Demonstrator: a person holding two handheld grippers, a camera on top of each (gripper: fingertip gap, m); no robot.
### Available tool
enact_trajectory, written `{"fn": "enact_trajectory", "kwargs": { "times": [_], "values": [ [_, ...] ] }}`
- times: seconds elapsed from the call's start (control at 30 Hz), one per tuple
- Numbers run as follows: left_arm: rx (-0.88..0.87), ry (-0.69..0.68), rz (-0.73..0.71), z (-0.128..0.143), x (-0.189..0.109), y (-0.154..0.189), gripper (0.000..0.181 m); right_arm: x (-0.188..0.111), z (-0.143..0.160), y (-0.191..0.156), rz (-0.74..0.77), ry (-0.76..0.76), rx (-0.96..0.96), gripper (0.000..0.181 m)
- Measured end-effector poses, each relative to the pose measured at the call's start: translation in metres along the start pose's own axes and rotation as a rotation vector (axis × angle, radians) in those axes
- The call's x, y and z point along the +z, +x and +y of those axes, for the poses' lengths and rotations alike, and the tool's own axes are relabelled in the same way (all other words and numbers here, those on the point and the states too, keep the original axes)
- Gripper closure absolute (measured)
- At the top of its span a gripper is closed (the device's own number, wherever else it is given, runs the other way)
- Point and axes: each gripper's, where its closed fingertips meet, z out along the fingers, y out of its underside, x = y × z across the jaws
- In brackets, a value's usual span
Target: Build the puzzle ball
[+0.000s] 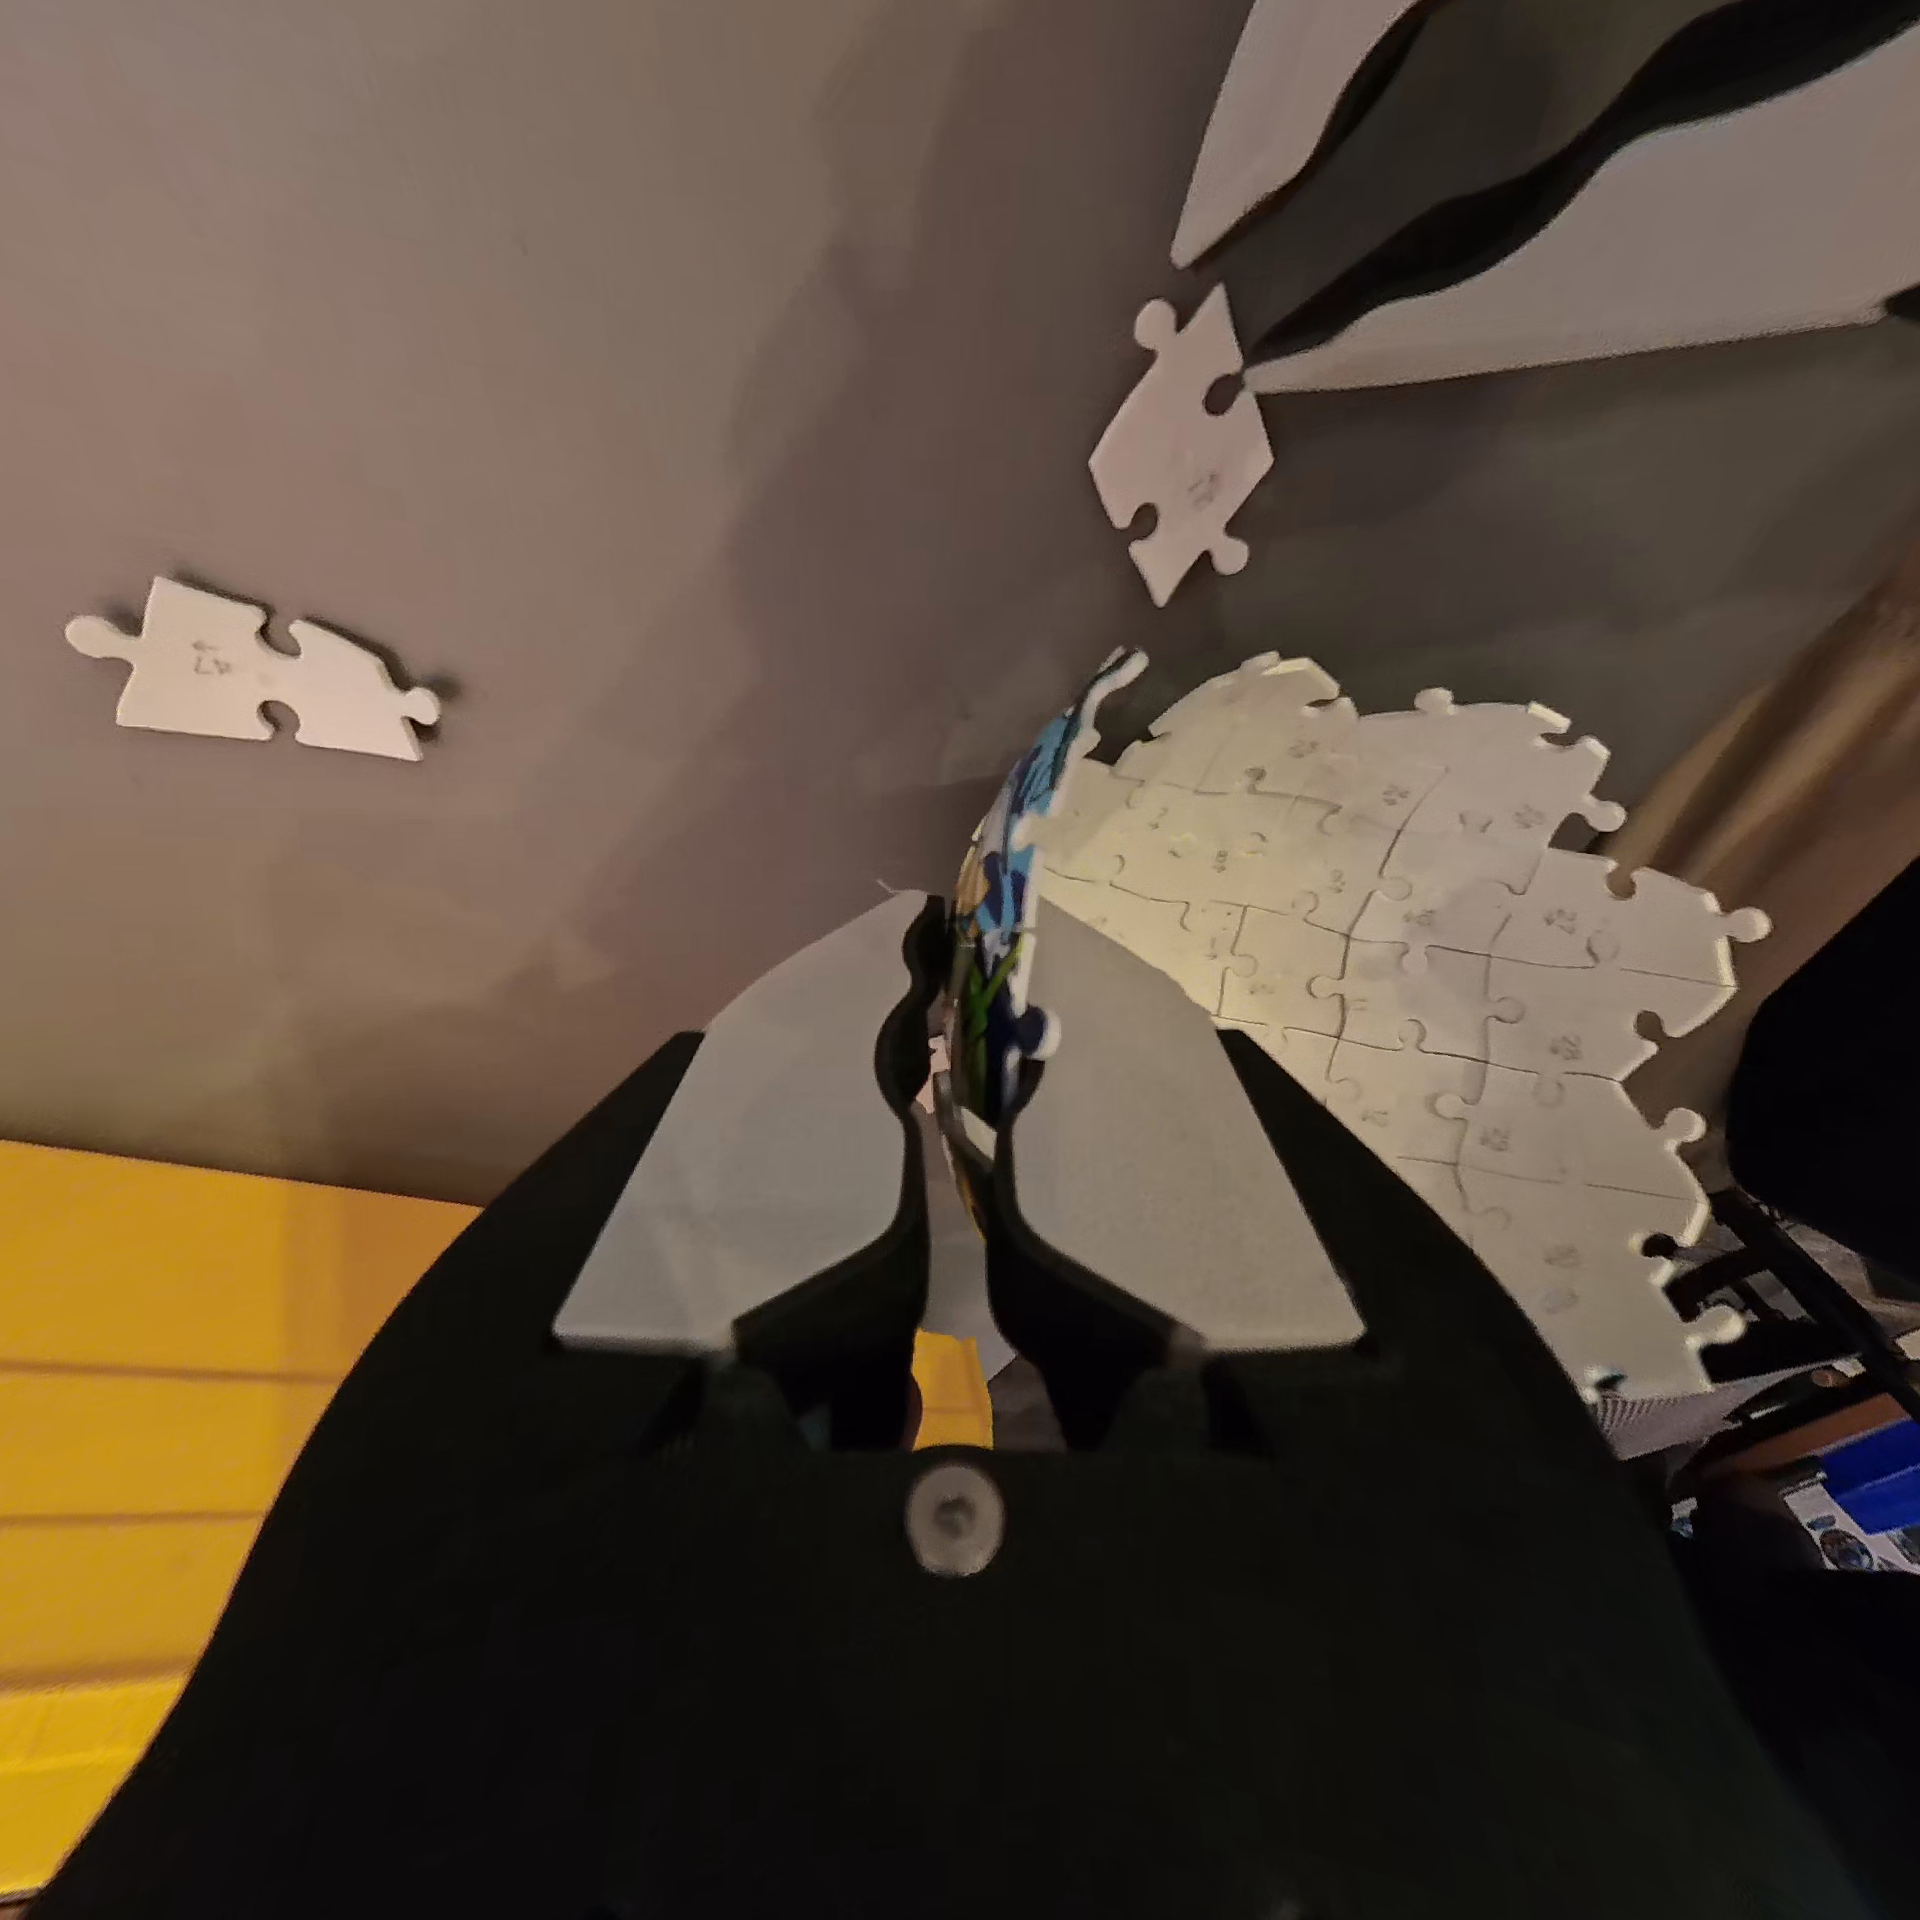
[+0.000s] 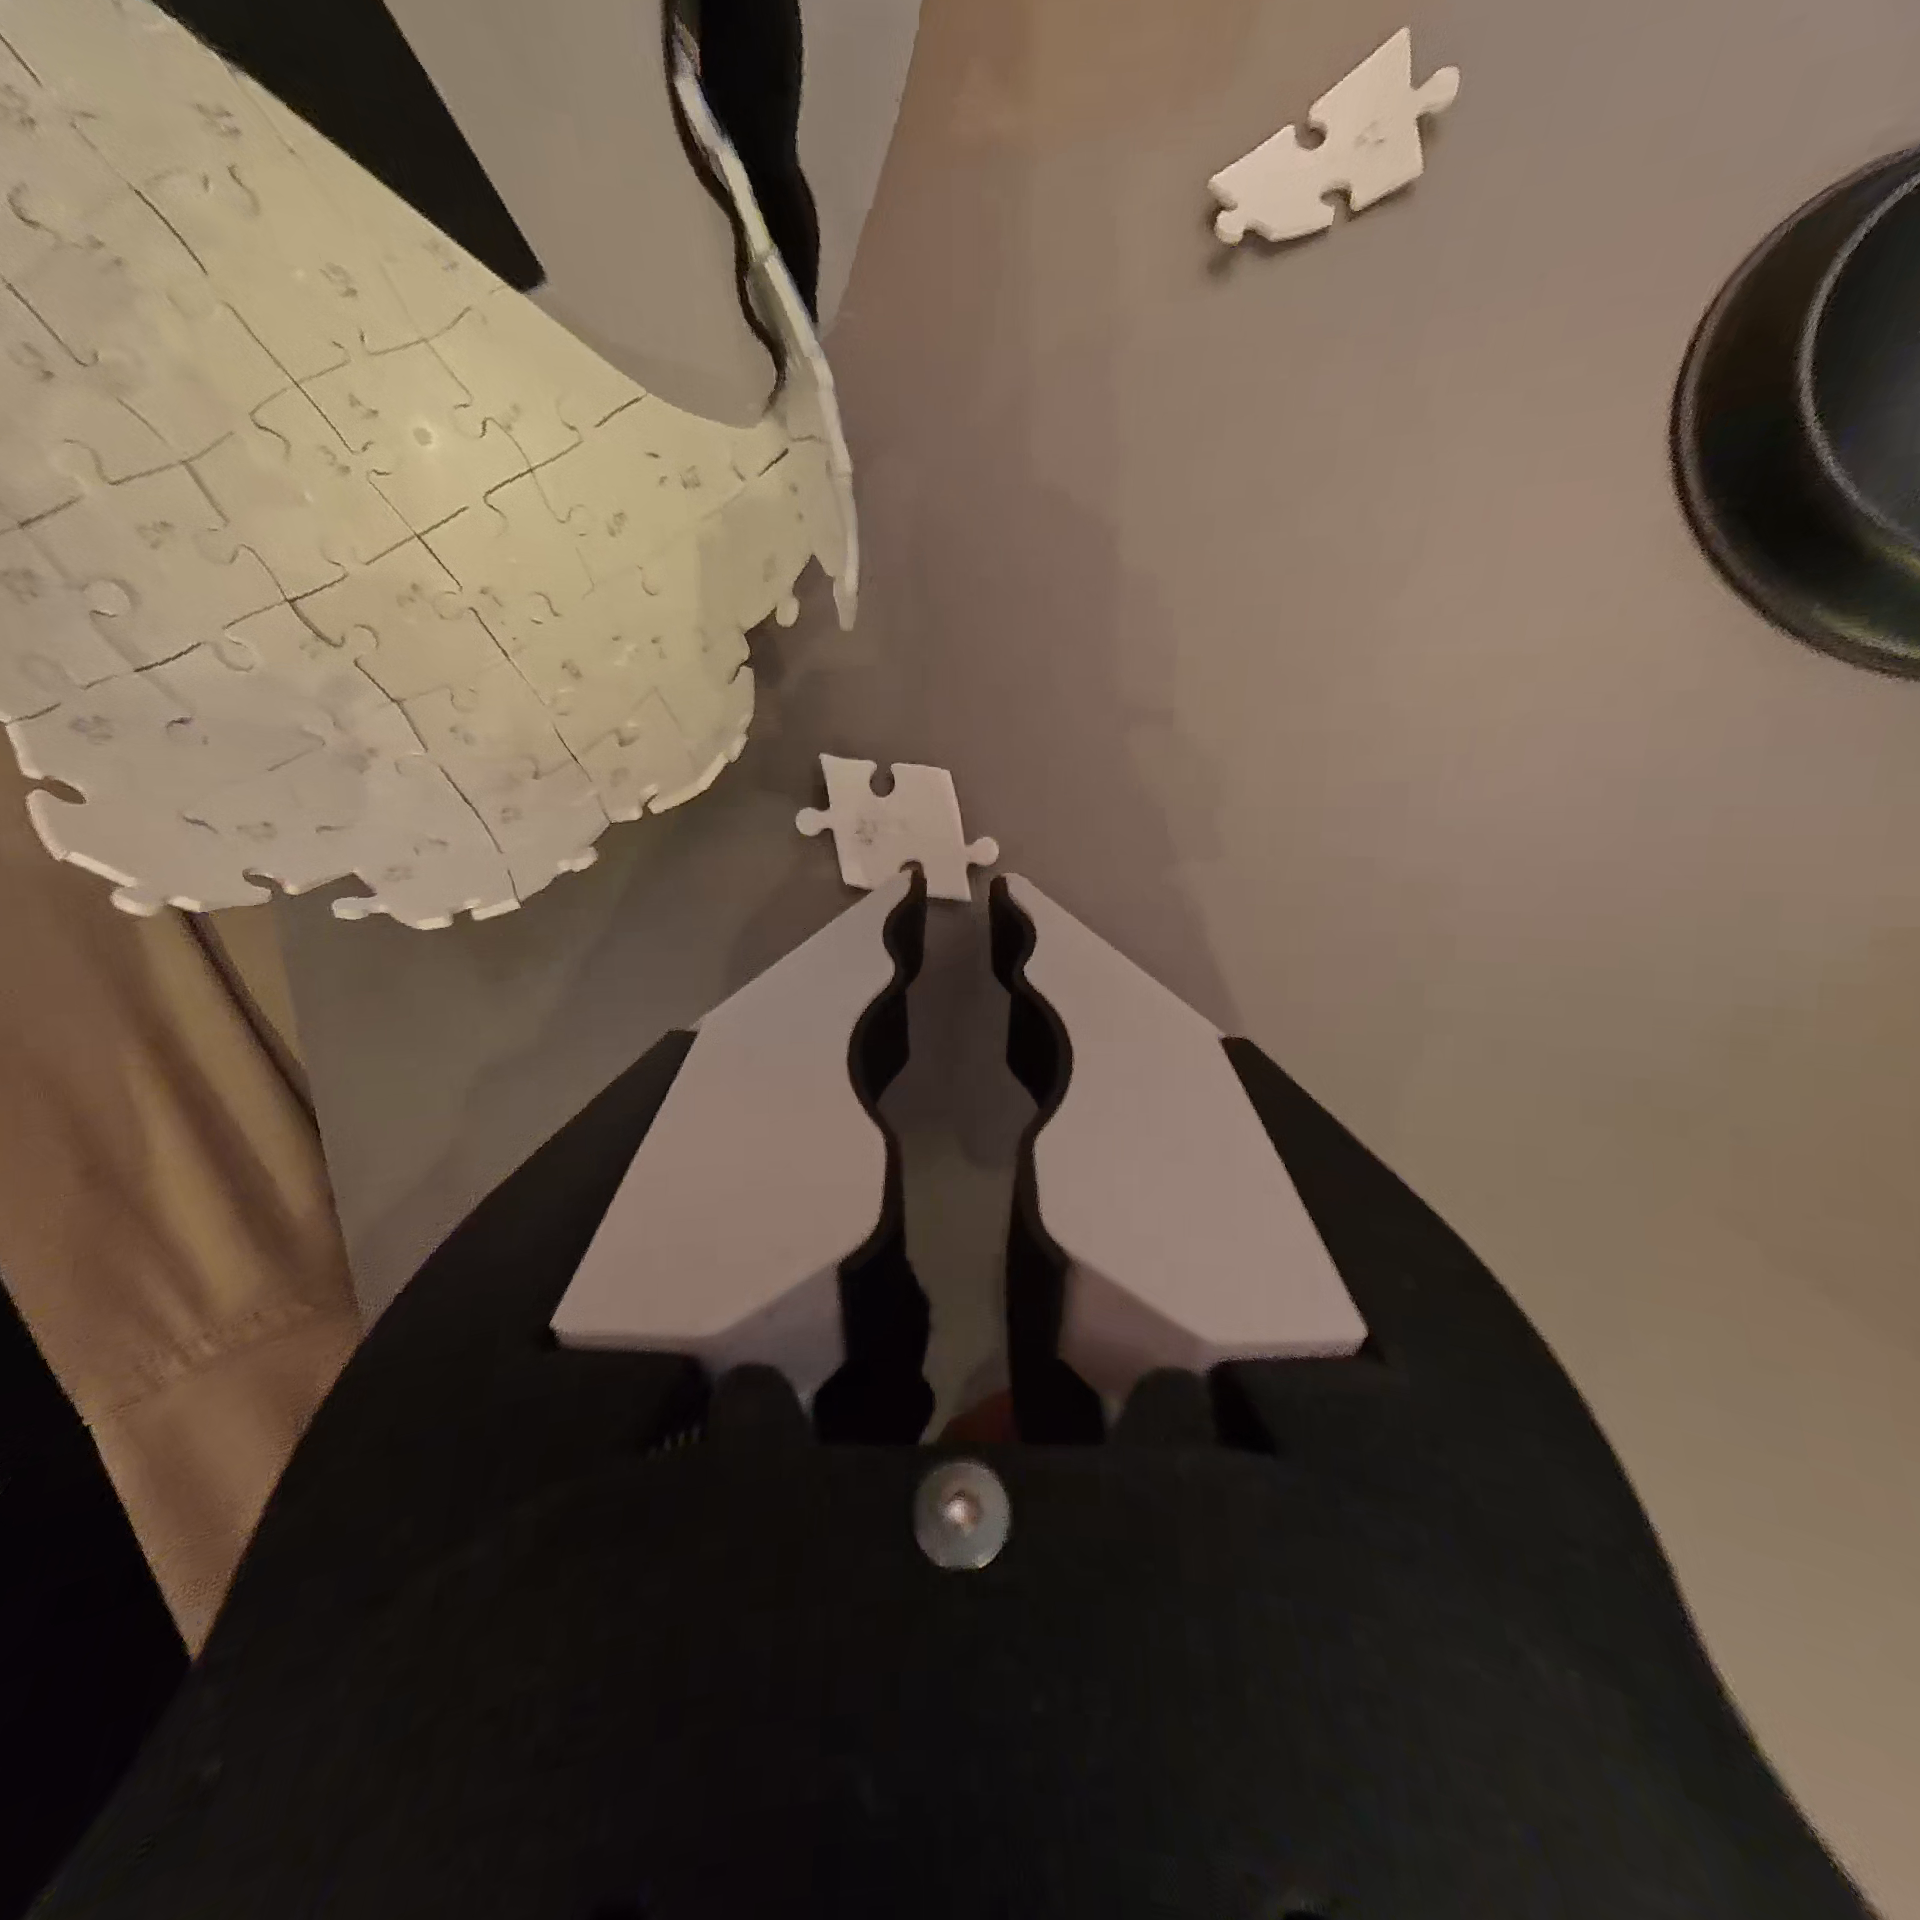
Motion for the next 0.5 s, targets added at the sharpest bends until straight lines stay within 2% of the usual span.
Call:
{"fn": "enact_trajectory", "kwargs": {
  "times": [0.17,0.3,0.5],
  "values": [
    [0.005,-0.006,0.005,0.000,0.000,0.002,0.176,-0.001,-0.017,0.003,0.031,0.086,-0.069,0.170],
    [0.004,-0.013,0.014,0.000,0.001,0.004,0.176,0.011,-0.004,0.000,0.013,-0.001,-0.077,0.175],
    [0.001,-0.028,0.023,-0.001,0.001,0.006,0.176,0.009,0.001,-0.009,-0.025,0.003,-0.034,0.177]
  ]
}}
